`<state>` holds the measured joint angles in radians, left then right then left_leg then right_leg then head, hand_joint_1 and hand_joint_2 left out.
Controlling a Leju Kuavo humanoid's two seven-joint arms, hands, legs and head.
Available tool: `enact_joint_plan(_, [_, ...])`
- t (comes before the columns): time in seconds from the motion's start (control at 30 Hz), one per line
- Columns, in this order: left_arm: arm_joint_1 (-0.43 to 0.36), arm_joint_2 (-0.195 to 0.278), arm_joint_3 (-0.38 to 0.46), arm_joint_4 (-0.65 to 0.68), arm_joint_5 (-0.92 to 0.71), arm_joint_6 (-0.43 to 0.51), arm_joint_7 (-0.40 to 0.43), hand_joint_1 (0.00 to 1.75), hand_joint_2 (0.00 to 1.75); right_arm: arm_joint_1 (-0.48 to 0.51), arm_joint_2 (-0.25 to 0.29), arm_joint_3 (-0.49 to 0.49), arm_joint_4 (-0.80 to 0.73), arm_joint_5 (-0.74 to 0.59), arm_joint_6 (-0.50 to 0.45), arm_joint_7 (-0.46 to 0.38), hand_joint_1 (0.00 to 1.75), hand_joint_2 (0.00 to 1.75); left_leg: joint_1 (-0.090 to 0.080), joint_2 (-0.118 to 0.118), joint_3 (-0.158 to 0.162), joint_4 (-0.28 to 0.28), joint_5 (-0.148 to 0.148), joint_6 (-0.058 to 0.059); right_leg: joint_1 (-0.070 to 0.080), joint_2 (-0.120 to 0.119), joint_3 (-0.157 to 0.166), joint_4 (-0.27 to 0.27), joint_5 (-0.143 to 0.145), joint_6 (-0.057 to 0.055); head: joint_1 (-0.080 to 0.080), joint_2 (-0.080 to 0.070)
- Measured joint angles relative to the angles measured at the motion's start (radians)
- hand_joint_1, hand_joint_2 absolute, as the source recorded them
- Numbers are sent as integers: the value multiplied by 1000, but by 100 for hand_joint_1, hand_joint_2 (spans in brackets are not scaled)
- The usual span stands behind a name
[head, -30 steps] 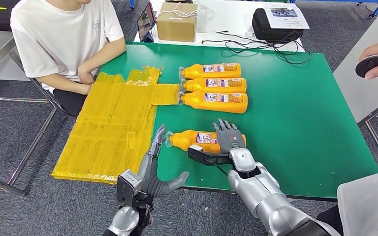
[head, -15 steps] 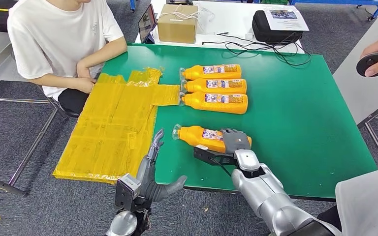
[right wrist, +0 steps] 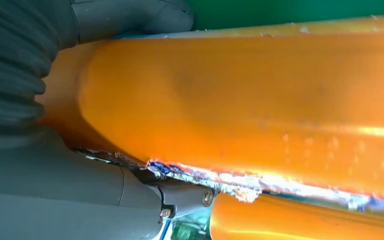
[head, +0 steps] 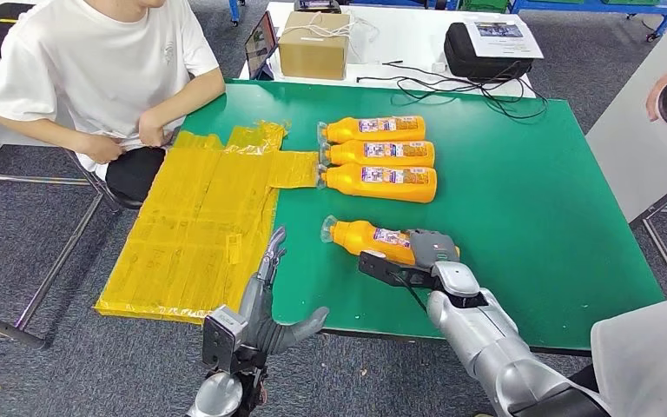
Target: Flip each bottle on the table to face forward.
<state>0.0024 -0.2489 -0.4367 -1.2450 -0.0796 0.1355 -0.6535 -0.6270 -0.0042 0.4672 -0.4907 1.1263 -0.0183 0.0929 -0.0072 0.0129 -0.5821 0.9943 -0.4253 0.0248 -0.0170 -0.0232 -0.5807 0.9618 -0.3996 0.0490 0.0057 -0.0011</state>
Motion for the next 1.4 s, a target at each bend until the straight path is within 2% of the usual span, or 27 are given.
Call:
enact_joint_plan(0.07, [0, 0, 0, 0, 2, -1, 0, 0, 175, 4, -6, -21, 1, -48, 0, -56, 175, 175, 0, 0, 3, 0, -1, 1, 0, 0, 1, -1, -1, 0, 0, 0])
enact_joint_plan(0.27, [1, 8, 3, 0, 44, -10, -9, 0, 175, 43, -22, -115, -18, -277, 5, -325, 175, 175, 1, 10, 11, -1, -6, 0, 0, 6, 12, -2, 0, -1, 1, 0])
enact_joint_plan(0.33, [3, 10, 9, 0, 86, -1, 12, 0, 175, 82, -20, -142, -60, -377, 16, -398, 175, 175, 1, 12, 12, -1, -6, 0, 1, 8, 17, -2, 1, -1, 1, 0])
enact_joint_plan(0.4, [9, 10, 25, 0, 161, -1, 58, 0, 175, 138, -11, -159, -135, -461, 17, -434, 175, 175, 2, 13, 12, -1, -6, 0, 2, 9, 18, -2, 1, -1, 0, 0])
enact_joint_plan(0.57, [38, 10, 82, -2, 374, -35, 172, 0, 175, 300, 29, -169, -397, -598, -73, -422, 175, 175, 4, 10, 6, -1, -5, -2, 4, 8, 14, -1, 0, -2, 0, 0])
enact_joint_plan(0.7, [78, 12, 101, -29, 439, -50, 205, 0, 175, 409, 52, -169, -565, -646, -149, -417, 175, 175, 5, 7, -4, -1, -4, -2, 4, 7, 5, -1, 0, -2, 0, 0])
enact_joint_plan(0.8, [103, 17, 102, -52, 448, -54, 212, 0, 175, 454, 60, -169, -644, -657, -167, -419, 175, 175, 4, 7, -7, 0, -3, -2, 4, 6, 2, -1, 0, -2, 0, 0])
enact_joint_plan(1.23, [122, 26, 101, -77, 458, -60, 214, 0, 175, 503, 64, -169, -737, -660, -173, -422, 175, 175, 3, 6, -12, 0, -4, -2, 3, 5, -2, -1, 0, -2, 0, 0])
enact_joint_plan(1.4, [135, 34, 73, -96, 458, -102, 221, 0, 175, 504, 70, -147, -738, -621, -130, -431, 175, 175, 3, 6, -13, -1, -4, -2, 3, 5, -3, -1, 0, -2, 0, 0])
